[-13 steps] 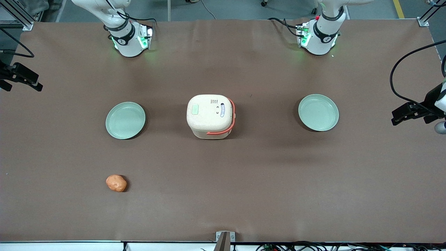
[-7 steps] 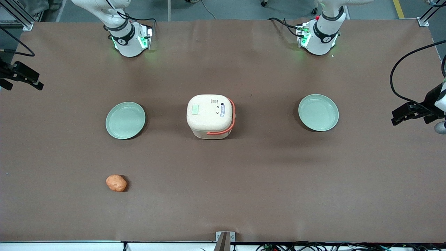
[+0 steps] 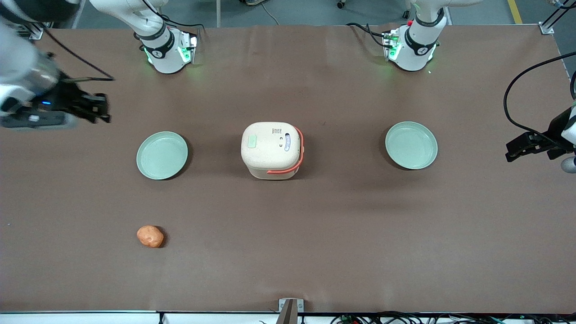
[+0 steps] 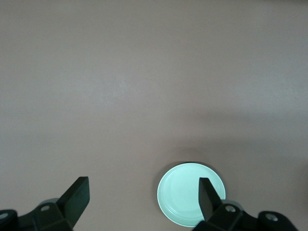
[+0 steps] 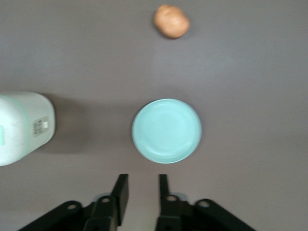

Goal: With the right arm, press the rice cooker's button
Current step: 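Move the right gripper out from rest toward the white rice cooker, then position the right gripper above the rice cooker's lid button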

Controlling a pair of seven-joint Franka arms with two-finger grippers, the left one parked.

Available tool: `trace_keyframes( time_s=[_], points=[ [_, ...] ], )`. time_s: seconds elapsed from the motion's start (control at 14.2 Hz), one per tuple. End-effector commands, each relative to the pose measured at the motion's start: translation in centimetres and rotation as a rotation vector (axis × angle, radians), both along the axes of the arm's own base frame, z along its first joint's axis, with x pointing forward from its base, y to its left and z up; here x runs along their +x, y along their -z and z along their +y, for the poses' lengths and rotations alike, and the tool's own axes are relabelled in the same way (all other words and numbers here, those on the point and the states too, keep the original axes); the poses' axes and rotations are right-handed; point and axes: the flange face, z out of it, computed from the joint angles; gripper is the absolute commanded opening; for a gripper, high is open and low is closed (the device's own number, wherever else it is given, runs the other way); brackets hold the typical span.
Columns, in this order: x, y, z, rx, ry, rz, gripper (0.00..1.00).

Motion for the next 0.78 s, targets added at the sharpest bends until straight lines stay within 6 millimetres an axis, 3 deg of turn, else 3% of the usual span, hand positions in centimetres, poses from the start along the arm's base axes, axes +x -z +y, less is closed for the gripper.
trace_keyframes(
  time_s=[0.0, 0.42, 0.49, 0.71],
  points=[
    [-0.5, 2.7, 7.3, -0.018, -0.014, 0.025, 0.03],
    [-3.0, 11.5, 23.5, -0.018, 0.027, 0.028, 0.03],
    [-3.5, 13.1, 25.3, -0.027, 0.038, 0.031, 0.03],
    [-4.0, 16.8, 27.9, -0.043, 0.032, 0.04, 0.03]
  ],
)
